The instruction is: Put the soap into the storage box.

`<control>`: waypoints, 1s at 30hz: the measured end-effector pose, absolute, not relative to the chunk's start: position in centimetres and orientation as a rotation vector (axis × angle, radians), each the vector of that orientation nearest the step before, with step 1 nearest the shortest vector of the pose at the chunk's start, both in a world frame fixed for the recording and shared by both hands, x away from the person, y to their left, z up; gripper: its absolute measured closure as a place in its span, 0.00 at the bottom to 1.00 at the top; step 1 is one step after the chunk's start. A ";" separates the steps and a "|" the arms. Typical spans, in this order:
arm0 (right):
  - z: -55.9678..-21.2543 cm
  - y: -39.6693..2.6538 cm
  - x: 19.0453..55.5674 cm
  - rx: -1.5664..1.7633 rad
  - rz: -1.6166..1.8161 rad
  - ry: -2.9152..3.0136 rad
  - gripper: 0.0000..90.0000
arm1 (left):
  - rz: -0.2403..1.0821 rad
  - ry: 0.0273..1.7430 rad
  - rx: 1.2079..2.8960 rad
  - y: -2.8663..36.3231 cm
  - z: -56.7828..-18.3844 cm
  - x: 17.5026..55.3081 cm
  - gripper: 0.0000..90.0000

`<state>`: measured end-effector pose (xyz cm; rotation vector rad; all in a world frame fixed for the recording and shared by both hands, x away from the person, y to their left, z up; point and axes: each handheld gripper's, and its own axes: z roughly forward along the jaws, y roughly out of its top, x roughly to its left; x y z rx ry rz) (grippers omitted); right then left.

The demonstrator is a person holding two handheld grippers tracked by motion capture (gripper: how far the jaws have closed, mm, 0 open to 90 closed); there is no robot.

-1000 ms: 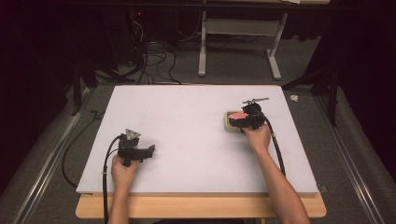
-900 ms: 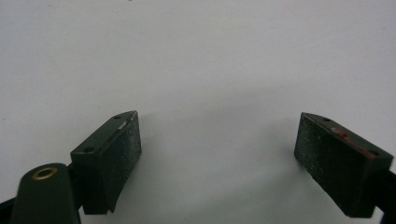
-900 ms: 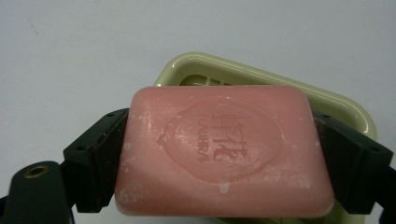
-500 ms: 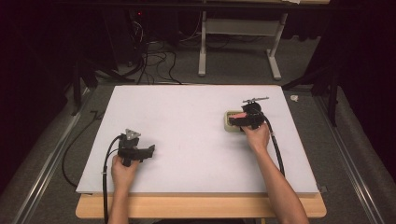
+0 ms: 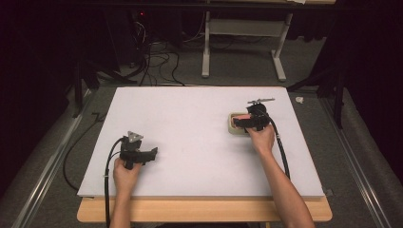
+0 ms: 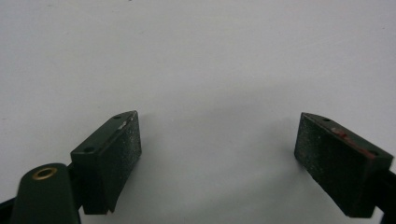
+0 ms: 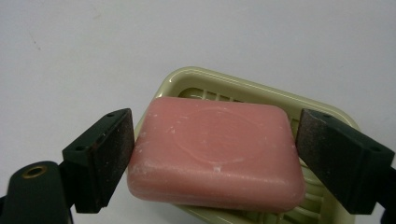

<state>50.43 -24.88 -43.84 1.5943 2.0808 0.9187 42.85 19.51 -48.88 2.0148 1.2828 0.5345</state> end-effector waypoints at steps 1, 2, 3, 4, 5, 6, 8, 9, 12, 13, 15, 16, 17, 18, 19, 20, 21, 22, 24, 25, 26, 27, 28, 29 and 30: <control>-43.8 -24.9 50.4 1.594 0.919 2.082 0.14 | 0.535 1.282 2.015 19.5 -48.9 42.8 0.17; -43.8 -24.9 50.4 1.593 0.919 2.081 0.14 | 0.534 1.283 2.015 19.5 -48.9 42.8 0.17; -43.8 -24.9 50.4 1.592 0.920 2.080 0.14 | 0.534 1.283 2.015 19.5 -48.9 42.8 0.17; -43.8 -24.9 50.3 1.589 0.921 2.076 0.14 | 0.535 1.283 2.015 19.5 -48.9 42.8 0.17; -43.7 -24.9 50.3 1.587 0.922 2.072 0.14 | 0.535 1.283 2.015 19.5 -48.9 42.8 0.17; -43.7 -24.9 50.3 1.587 0.922 2.072 0.14 | 0.535 1.283 2.015 19.5 -48.9 42.8 0.17; -43.6 -24.9 50.2 1.583 0.928 2.069 0.14 | 0.534 1.283 2.015 19.5 -48.9 42.8 0.17; -43.5 -24.9 50.1 1.582 0.928 2.069 0.14 | 0.535 1.283 2.015 19.5 -48.9 42.8 0.17; -43.5 -25.0 50.0 1.573 0.935 2.070 0.14 | 0.535 1.283 2.015 19.5 -48.9 42.8 0.17; -43.5 -25.0 49.9 1.572 0.938 2.066 0.14 | 0.535 1.282 2.014 19.5 -48.9 42.8 0.17; -43.4 -25.1 49.7 1.570 0.942 2.066 0.14 | 0.535 1.282 2.014 19.5 -48.9 42.8 0.17; -43.3 -25.1 49.5 1.557 0.949 2.060 0.14 | 0.535 1.283 2.015 19.5 -48.9 42.8 0.17; -43.3 -25.1 49.5 1.557 0.949 2.060 0.14 | 0.535 1.282 2.013 19.5 -48.9 42.8 0.17; -43.2 -25.2 49.4 1.549 0.953 2.060 0.15 | 0.535 1.282 2.015 19.5 -48.9 42.8 0.17; -43.1 -25.2 49.3 1.543 0.958 2.057 0.15 | 0.535 1.282 2.015 19.5 -48.9 42.8 0.17; -43.0 -25.2 49.1 1.540 0.963 2.053 0.15 | 0.535 1.282 2.015 19.5 -48.9 42.8 0.17; -42.8 -25.2 48.9 1.528 0.965 2.053 0.15 | 0.535 1.283 2.015 19.5 -48.9 42.8 0.17; -42.8 -25.2 48.9 1.528 0.965 2.053 0.15 | 0.535 1.283 2.015 19.5 -48.9 42.8 0.17; -42.5 -25.3 48.6 1.514 0.974 2.048 0.15 | 0.535 1.283 2.015 19.5 -48.9 42.8 0.17; -42.3 -25.3 48.5 1.506 0.977 2.046 0.15 | 0.535 1.283 2.015 19.5 -48.9 42.8 0.17; -42.2 -25.3 48.4 1.502 0.983 2.043 0.15 | 0.535 1.282 2.015 19.5 -48.9 42.8 0.17; -42.0 -25.3 48.3 1.495 0.987 2.042 0.15 | 0.535 1.282 2.015 19.5 -48.9 42.8 0.17; -41.9 -25.3 48.1 1.485 0.991 2.044 0.15 | 0.535 1.283 2.015 19.5 -48.9 42.8 0.17; -41.8 -25.2 48.0 1.482 0.992 2.039 0.15 | 0.535 1.283 2.015 19.5 -48.9 42.8 0.17; -41.7 -25.2 47.9 1.476 0.993 2.041 0.15 | 0.535 1.283 2.015 19.5 -48.9 42.8 0.17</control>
